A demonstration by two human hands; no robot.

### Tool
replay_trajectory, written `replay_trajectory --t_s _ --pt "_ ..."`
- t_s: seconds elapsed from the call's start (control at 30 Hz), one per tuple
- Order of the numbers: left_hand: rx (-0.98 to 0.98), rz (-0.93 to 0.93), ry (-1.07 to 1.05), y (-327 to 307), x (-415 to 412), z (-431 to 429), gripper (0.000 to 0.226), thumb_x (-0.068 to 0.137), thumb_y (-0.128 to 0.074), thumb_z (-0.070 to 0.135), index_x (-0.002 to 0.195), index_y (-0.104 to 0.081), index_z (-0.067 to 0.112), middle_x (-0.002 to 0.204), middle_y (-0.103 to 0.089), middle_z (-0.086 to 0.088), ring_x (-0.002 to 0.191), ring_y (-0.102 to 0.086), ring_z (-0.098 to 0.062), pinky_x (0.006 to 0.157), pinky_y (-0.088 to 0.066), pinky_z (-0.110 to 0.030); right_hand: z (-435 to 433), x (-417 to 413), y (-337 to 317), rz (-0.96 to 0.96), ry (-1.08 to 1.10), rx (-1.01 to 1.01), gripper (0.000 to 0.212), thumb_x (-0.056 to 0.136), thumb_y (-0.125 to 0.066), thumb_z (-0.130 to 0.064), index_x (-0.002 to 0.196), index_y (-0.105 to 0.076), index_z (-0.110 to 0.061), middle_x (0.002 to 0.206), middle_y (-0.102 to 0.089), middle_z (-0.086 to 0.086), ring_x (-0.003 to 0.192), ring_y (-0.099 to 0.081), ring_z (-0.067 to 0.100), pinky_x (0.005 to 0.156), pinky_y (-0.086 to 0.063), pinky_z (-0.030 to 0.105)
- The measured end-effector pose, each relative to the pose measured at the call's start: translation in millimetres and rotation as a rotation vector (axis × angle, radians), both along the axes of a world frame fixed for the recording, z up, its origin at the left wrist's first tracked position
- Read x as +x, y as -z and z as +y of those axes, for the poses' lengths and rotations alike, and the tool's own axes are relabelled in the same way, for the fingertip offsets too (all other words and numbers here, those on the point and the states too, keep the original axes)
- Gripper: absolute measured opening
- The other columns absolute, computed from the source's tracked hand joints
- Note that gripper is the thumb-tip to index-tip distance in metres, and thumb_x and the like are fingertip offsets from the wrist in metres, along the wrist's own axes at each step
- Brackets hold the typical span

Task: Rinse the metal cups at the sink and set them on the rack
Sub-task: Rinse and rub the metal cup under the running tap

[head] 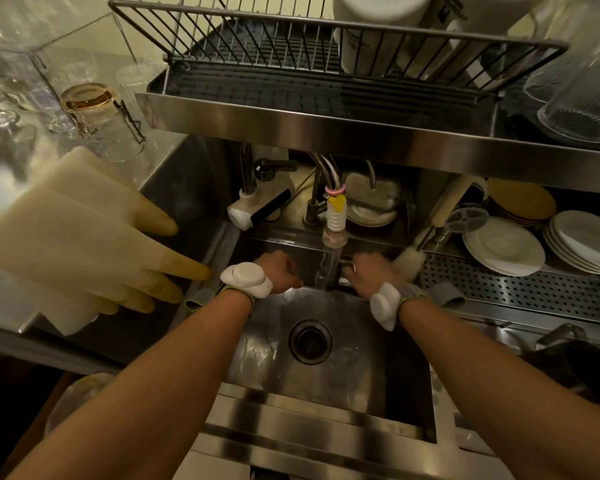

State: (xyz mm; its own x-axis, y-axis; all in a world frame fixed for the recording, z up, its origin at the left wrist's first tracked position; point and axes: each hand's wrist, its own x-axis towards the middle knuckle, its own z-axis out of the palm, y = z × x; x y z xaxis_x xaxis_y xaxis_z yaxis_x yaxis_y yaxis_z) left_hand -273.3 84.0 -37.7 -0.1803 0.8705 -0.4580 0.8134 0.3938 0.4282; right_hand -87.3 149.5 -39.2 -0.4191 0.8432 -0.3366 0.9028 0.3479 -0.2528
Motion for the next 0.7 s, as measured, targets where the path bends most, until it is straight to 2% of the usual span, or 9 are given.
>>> replay_trajectory --t_s 0.13,0.23,0.3,0.37,0.47,0.7 --pt "-0.013 0.012 0.000 4.0 -1.9 1.3 0.043 0.084 -0.067 0.033 0.122 -0.062 0.013 0.127 -0.062 -0.010 0.116 -0.059 -0.028 0.096 -0.049 -0.034 -15.9 -0.8 26.6 0.287 0.212 -0.261 0.028 0.099 -0.043 -0.030 0.093 -0.059 -0.007 0.092 -0.060 0.013 0.090 -0.056 0.029 0.073 -0.035 0.030" --pt "-0.017 0.014 -0.002 6.6 0.7 2.6 0.042 0.084 -0.066 0.033 0.119 -0.063 0.011 0.123 -0.064 -0.011 0.113 -0.060 -0.029 0.093 -0.050 -0.034 -24.4 -3.7 38.9 0.434 0.338 -0.372 0.023 0.098 -0.044 -0.020 0.081 -0.054 -0.009 0.074 -0.052 0.004 0.082 -0.050 0.025 0.075 -0.036 0.032" --pt "-0.016 0.019 0.000 7.2 3.1 3.6 0.042 0.084 -0.066 0.032 0.120 -0.063 0.010 0.123 -0.064 -0.012 0.113 -0.061 -0.029 0.093 -0.050 -0.035 -23.2 -5.1 44.0 0.490 0.431 -0.407 0.024 0.097 -0.042 -0.011 0.077 -0.056 -0.007 0.077 -0.052 0.008 0.078 -0.051 0.026 0.078 -0.040 0.035" --pt "-0.023 0.030 0.001 9.2 3.5 3.3 0.044 0.085 -0.066 0.032 0.123 -0.061 0.011 0.126 -0.062 -0.012 0.116 -0.059 -0.029 0.095 -0.049 -0.034 -23.6 -5.5 45.4 0.692 0.646 -0.453 0.031 0.095 -0.039 -0.010 0.067 -0.051 -0.010 0.070 -0.049 0.009 0.068 -0.047 0.020 0.074 -0.040 0.037" --pt "-0.043 0.043 0.000 13.6 2.3 0.8 0.046 0.086 -0.065 0.031 0.127 -0.059 0.011 0.131 -0.059 -0.011 0.119 -0.057 -0.029 0.097 -0.048 -0.034 -21.4 -4.9 49.3 0.846 0.811 -0.432 0.035 0.093 -0.038 -0.016 0.060 -0.046 -0.011 0.063 -0.045 0.008 0.063 -0.042 0.020 0.065 -0.036 0.034" --pt "-0.078 0.053 0.000 21.1 0.1 5.1 0.051 0.086 -0.065 0.034 0.132 -0.055 0.014 0.138 -0.053 -0.008 0.125 -0.053 -0.026 0.099 -0.045 -0.031 -20.8 0.5 49.3 0.912 0.748 -0.255 0.037 0.089 -0.046 -0.012 0.052 -0.046 -0.009 0.060 -0.045 0.011 0.057 -0.038 0.019 0.057 -0.028 0.030"
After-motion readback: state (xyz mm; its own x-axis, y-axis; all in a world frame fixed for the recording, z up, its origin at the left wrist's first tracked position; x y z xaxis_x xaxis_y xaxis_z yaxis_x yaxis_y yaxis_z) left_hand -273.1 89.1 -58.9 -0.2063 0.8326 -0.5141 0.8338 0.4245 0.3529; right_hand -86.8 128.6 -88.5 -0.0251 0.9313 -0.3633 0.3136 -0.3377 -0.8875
